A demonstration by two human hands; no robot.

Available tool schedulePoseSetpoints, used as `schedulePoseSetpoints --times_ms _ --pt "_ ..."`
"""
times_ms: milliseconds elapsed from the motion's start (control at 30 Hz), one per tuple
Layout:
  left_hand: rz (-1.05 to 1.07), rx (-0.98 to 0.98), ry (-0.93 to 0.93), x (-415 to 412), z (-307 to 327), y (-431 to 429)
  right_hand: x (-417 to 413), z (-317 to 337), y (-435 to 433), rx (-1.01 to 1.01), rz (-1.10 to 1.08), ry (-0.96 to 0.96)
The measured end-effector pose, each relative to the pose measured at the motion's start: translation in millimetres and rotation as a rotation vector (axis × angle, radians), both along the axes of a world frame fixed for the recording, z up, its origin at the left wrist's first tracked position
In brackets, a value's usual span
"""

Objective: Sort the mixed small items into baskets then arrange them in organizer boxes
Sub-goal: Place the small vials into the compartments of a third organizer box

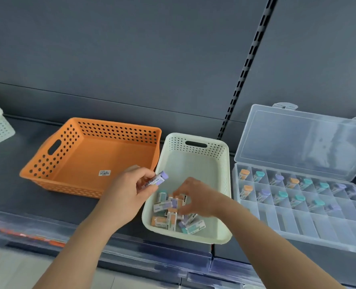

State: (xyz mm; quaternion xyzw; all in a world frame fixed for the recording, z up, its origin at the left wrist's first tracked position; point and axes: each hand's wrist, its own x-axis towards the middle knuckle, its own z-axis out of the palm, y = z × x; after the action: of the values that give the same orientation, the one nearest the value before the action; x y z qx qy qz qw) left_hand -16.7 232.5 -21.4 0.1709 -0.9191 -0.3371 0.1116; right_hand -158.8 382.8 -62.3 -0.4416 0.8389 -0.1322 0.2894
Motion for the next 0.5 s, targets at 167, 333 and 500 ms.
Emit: schedulePoseSetpoints --times_ms 167,333,500 --pt "0.022 0.037 0.018 5.3 -3.2 1.0 -4.1 0.3 8.0 -0.088 -0.108 -0.052" --pt "0.062 0.099 0.073 -2.4 -2.0 15.5 -8.1 19.8 26.9 -0.298 -0.209 -0.097" --pt "0.004 0.197 0.108 -34.9 3.6 54.4 -23.3 49.1 79.5 -0.541 -0.376 -0.074"
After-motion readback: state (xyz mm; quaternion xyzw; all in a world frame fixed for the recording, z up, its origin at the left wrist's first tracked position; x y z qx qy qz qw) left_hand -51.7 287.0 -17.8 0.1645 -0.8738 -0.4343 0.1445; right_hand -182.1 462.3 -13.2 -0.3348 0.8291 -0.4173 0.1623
